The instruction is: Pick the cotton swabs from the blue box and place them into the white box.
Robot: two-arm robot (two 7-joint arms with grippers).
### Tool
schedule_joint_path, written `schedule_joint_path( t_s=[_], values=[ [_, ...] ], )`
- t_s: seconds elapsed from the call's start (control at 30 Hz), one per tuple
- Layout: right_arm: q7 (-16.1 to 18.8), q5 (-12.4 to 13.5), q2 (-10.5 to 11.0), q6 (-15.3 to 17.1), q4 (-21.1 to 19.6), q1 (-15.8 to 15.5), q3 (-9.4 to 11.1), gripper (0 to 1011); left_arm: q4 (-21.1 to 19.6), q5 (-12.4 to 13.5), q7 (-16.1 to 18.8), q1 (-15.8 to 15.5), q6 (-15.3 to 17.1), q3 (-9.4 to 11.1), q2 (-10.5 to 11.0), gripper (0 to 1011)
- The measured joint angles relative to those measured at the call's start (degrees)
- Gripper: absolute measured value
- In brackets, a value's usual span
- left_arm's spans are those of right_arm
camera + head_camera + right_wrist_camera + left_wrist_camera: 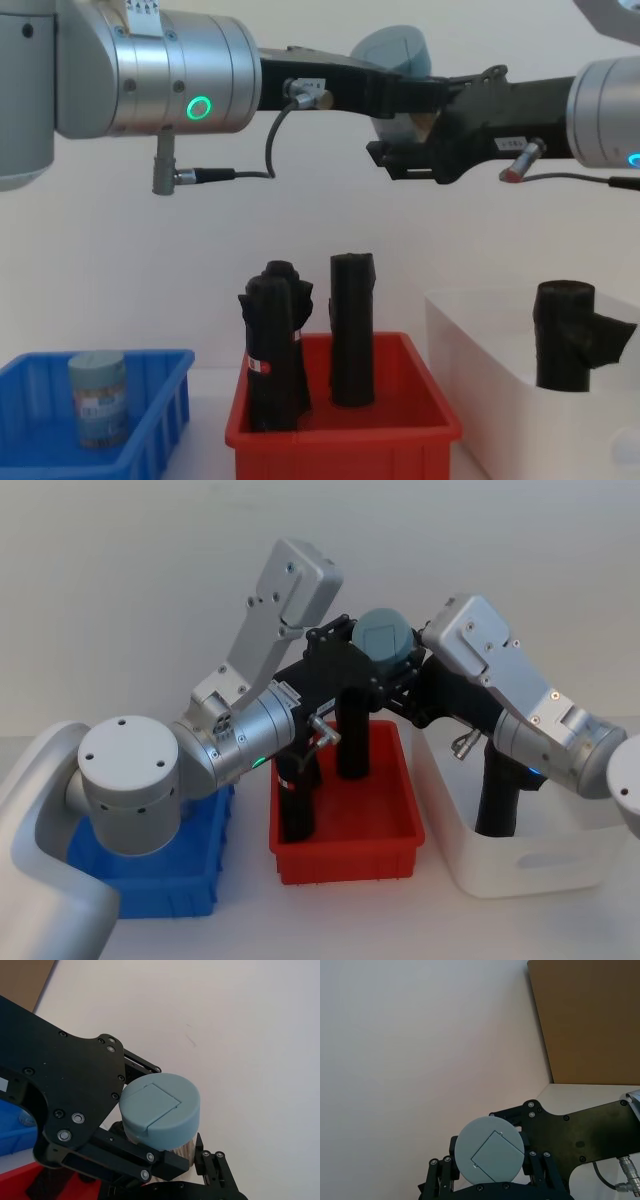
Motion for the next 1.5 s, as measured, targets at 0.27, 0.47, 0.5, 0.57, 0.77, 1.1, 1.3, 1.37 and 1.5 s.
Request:
schedule_joint_path(
  t_s=[0.27, 0.47, 0.5, 0.57, 0.77, 1.1, 1.3, 1.37, 1.5],
  values=[
    [0.01, 0.04, -0.03, 0.0, 0.01, 0.02, -0.03, 628, 0.0, -0.02, 0.0, 0.0, -0.01, 0.0, -0.01, 831],
    [-0.07, 0.15, -0.01, 0.02, 0.01, 0.03, -0.01, 628, 0.0, -0.02, 0.0, 0.0, -0.01, 0.0, -0.01, 990],
    [-0.3, 0.31, 0.0, 0.07, 0.01, -0.01, 0.03, 628, 0.0, -0.02, -0.01, 0.0, -0.01, 0.0, -0.01, 1002],
    [-0.66, 0.56, 0.05, 0.14, 0.01, -0.11, 0.09, 628, 0.0, -0.02, -0.02, 0.0, -0.01, 0.0, -0.01, 1004],
    [-3.48, 2.27, 0.44, 0.68, -0.01, -0.88, 0.66, 628, 0.0, 0.0, -0.02, 0.0, 0.0, 0.0, -0.01, 1004],
    [-10.43, 5.68, 1.27, 1.77, -0.35, -2.84, 2.03, 628, 0.0, 0.0, -0.02, 0.0, 0.0, 0.0, -0.01, 1004],
    [-15.57, 8.29, 1.74, 2.67, -0.63, -4.33, 3.02, 628, 0.0, 0.0, -0.02, 0.0, 0.01, 0.0, 0.0, 1004],
    [-16.85, 9.03, 1.83, 2.94, -0.68, -4.75, 3.25, 628, 0.0, 0.0, -0.01, 0.0, 0.0, 0.0, 0.0, 1004],
    [-20.74, 11.53, 1.97, 3.87, -0.79, -5.85, 4.01, 628, 0.0, 0.0, -0.01, 0.0, 0.0, 0.0, 0.0, 1004]
  ],
)
